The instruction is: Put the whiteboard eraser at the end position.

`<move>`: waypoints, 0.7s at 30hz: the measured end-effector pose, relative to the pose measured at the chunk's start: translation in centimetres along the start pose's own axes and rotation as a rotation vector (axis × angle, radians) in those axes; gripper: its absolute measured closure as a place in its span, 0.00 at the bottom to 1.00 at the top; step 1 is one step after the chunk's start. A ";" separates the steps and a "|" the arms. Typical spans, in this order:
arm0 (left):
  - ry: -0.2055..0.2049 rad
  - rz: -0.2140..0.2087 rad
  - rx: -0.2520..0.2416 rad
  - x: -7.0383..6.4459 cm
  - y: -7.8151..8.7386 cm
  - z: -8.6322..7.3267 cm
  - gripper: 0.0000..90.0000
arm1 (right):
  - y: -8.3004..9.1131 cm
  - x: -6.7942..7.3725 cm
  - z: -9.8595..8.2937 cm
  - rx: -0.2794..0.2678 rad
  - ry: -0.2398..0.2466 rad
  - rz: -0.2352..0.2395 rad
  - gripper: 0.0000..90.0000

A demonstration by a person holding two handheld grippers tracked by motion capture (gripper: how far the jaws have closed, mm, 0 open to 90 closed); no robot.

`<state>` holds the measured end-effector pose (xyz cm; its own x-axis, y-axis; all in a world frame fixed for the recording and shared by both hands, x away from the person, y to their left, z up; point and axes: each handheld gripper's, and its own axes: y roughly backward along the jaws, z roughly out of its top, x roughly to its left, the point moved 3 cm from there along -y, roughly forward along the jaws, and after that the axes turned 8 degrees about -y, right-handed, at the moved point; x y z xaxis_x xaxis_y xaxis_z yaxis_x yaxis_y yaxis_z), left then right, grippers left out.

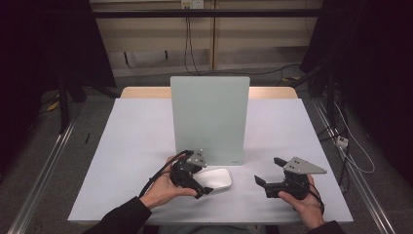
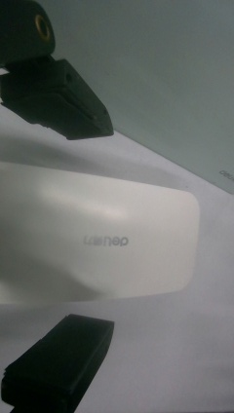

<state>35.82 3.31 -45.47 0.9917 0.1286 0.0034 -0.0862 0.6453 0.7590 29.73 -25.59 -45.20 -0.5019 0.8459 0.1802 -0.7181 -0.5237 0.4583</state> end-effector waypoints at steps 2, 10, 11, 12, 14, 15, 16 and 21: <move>0.015 0.000 -0.032 0.0 0.1 0.1 0.09 | 0.0 0.0 0.0 -0.002 -0.002 0.000 0.05; 0.054 0.080 -0.124 0.5 1.6 0.4 0.08 | 0.0 0.0 0.0 0.000 0.001 -0.006 0.05; 0.060 0.084 -0.128 0.4 1.7 0.4 0.08 | 0.0 0.0 0.1 -0.002 -0.001 -0.007 0.05; 0.059 0.093 -0.128 0.5 1.8 0.4 0.07 | 0.0 0.0 0.1 -0.002 0.000 -0.007 0.05; 0.082 0.118 -0.142 0.5 1.8 0.4 0.07 | -0.1 0.1 0.1 0.000 0.004 -0.005 0.05; 0.087 0.125 -0.144 0.6 2.0 0.3 0.07 | -0.2 0.1 0.1 0.002 0.004 -0.005 0.05; 0.098 0.139 -0.160 0.6 2.2 0.4 0.07 | -0.2 0.2 0.1 0.002 0.004 -0.006 0.05; 0.118 0.158 -0.209 0.6 2.9 0.4 0.07 | -0.1 0.0 0.1 -0.001 -0.001 -0.006 0.05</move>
<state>36.19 4.95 -42.98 0.9473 0.3192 0.0260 -0.2693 0.7500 0.6041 29.87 -25.48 -45.19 -0.4972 0.8491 0.1784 -0.7217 -0.5189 0.4581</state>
